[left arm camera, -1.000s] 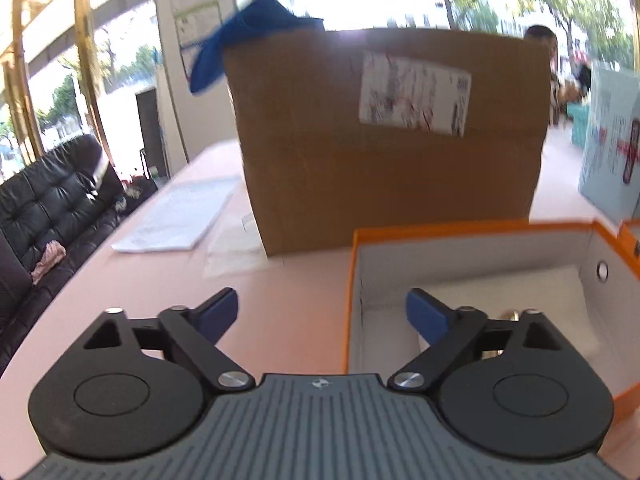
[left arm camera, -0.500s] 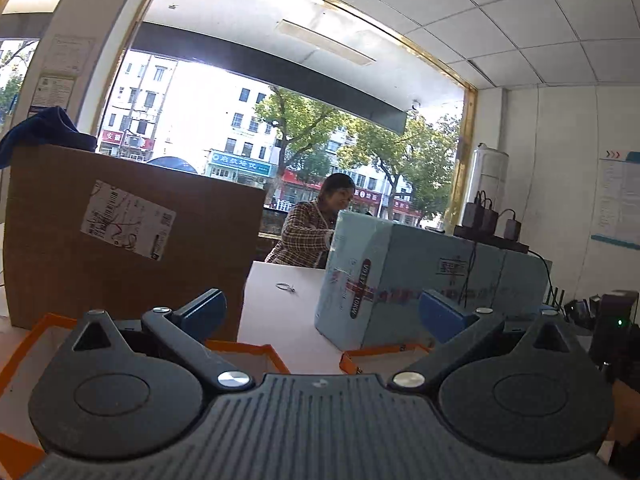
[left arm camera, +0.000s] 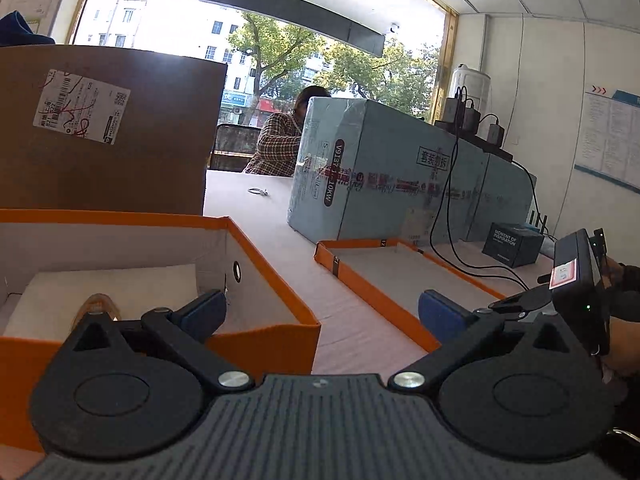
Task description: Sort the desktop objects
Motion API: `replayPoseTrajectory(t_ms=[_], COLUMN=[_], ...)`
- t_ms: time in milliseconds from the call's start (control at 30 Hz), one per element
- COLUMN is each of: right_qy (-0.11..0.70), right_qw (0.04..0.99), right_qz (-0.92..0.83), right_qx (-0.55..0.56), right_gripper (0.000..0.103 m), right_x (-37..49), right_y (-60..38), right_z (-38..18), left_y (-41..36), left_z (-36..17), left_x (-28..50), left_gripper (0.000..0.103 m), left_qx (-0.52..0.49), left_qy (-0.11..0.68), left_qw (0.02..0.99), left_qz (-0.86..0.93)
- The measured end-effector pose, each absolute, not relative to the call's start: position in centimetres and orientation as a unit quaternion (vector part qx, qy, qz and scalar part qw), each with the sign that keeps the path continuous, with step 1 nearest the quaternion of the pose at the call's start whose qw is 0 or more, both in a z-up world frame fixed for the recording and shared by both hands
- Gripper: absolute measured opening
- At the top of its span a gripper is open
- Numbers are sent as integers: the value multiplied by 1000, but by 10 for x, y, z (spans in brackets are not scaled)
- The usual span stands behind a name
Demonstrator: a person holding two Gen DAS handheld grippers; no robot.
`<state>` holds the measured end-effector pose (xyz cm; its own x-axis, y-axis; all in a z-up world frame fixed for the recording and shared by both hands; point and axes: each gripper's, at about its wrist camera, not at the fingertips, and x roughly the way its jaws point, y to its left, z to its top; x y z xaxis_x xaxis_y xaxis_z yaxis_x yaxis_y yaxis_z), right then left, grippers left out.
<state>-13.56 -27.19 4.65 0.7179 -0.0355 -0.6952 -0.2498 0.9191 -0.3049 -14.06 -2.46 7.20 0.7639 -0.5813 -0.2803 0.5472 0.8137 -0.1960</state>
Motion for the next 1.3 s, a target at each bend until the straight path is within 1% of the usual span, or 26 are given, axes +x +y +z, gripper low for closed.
replayPoseTrajectory(t_ms=[33, 67, 233, 400, 700, 1033, 1300], right_qy=[371, 371, 360, 329, 307, 298, 292], right_qw=[908, 908, 916, 939, 945, 936, 935], right_qz=[54, 51, 36, 56, 112, 174, 141], right_qx=[-190, -187, -172, -81, -3, 67, 147], right_gripper=[8, 6, 6, 5, 5, 5, 6], right_x=[-134, -133, -136, -154, -194, -246, -263], right_y=[-271, -271, -267, -265, -230, -209, -248], right_z=[47, 49, 63, 106, 167, 195, 191], left_y=[-24, -23, -29, -35, -44, -53, -44], left_z=[72, 72, 67, 62, 53, 44, 46], left_x=[-141, -141, -145, -149, -167, -218, -226], left_gripper=[103, 103, 103, 103, 103, 103, 103], left_qx=[-48, -43, -13, 15, 62, 131, 103], left_qy=[164, 161, 144, 127, 87, 17, 12], left_qw=[941, 943, 953, 957, 951, 918, 905], left_qz=[-293, -287, -267, -260, -290, -375, -412])
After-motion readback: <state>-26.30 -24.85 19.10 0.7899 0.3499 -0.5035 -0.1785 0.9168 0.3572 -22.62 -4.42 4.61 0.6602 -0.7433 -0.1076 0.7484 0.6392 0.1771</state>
